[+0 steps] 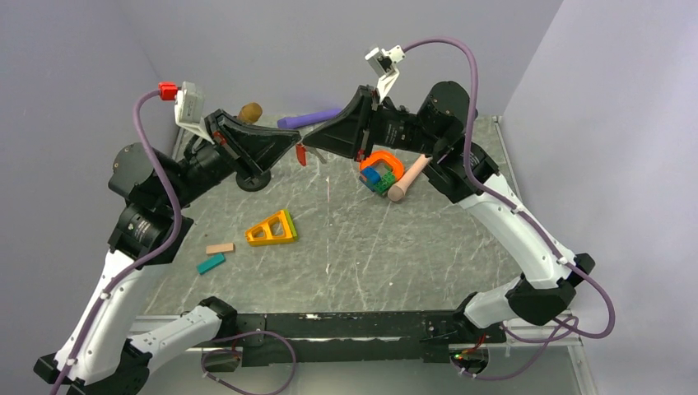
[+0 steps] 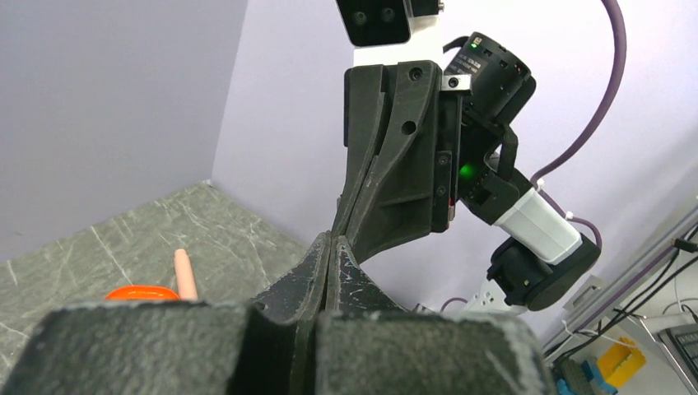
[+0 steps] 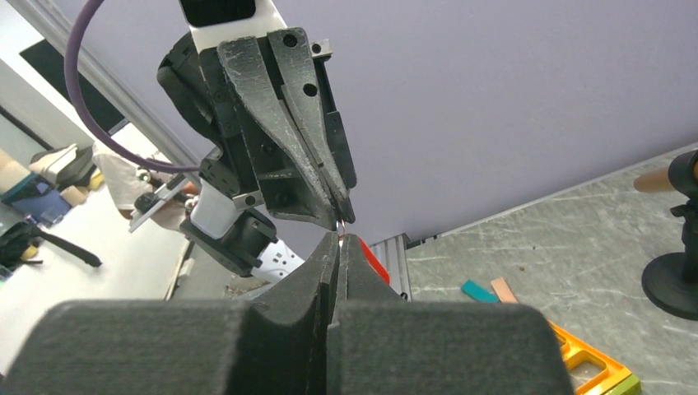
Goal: Remove the keys from the keyring
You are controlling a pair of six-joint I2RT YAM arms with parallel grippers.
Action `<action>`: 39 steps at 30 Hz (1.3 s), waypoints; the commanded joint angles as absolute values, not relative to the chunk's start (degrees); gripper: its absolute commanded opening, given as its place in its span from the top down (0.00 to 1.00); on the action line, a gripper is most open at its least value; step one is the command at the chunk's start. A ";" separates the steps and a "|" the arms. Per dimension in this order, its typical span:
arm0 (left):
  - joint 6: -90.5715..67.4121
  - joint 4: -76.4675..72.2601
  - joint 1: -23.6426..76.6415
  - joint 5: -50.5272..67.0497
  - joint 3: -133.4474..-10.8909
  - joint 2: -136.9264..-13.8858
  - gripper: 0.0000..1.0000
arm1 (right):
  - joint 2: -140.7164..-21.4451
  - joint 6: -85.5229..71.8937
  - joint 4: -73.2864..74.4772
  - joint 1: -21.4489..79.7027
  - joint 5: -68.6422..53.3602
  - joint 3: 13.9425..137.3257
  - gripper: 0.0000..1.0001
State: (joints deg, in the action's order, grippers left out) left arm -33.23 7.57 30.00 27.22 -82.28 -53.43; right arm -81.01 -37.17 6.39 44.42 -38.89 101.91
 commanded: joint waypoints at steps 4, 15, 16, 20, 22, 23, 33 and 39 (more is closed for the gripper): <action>-33.88 4.63 30.46 22.59 -80.75 -51.30 1.00 | -80.27 -39.65 -2.46 44.53 -36.32 101.14 1.00; -22.31 18.13 30.48 25.73 -92.19 -53.10 0.24 | -77.14 -30.63 11.51 44.47 -35.30 101.84 1.00; -20.58 20.34 30.44 26.84 -93.86 -53.72 0.25 | -76.68 -29.40 13.46 44.40 -35.30 101.76 1.00; -14.04 32.18 30.19 35.81 -105.25 -59.22 0.27 | -76.84 -22.99 22.39 44.12 -37.21 104.64 1.00; -12.50 37.86 29.96 40.12 -110.81 -62.49 0.29 | -77.13 -20.14 26.54 44.03 -38.70 106.61 1.00; -12.19 39.49 29.89 42.05 -112.38 -63.58 0.30 | -77.34 -18.86 28.38 43.94 -39.43 107.54 1.00; -21.84 32.16 28.30 55.98 -105.84 -65.10 0.53 | -79.45 -15.10 39.53 43.59 -47.01 114.34 1.00; -25.86 28.51 28.24 57.93 -102.86 -65.03 0.52 | -78.64 -16.02 39.47 43.57 -48.48 113.90 1.00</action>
State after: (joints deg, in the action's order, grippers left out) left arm -21.58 33.63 28.53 53.47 -103.81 -66.32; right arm -79.15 -16.45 38.61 43.79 -45.78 112.66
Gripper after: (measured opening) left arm 0.495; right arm 0.017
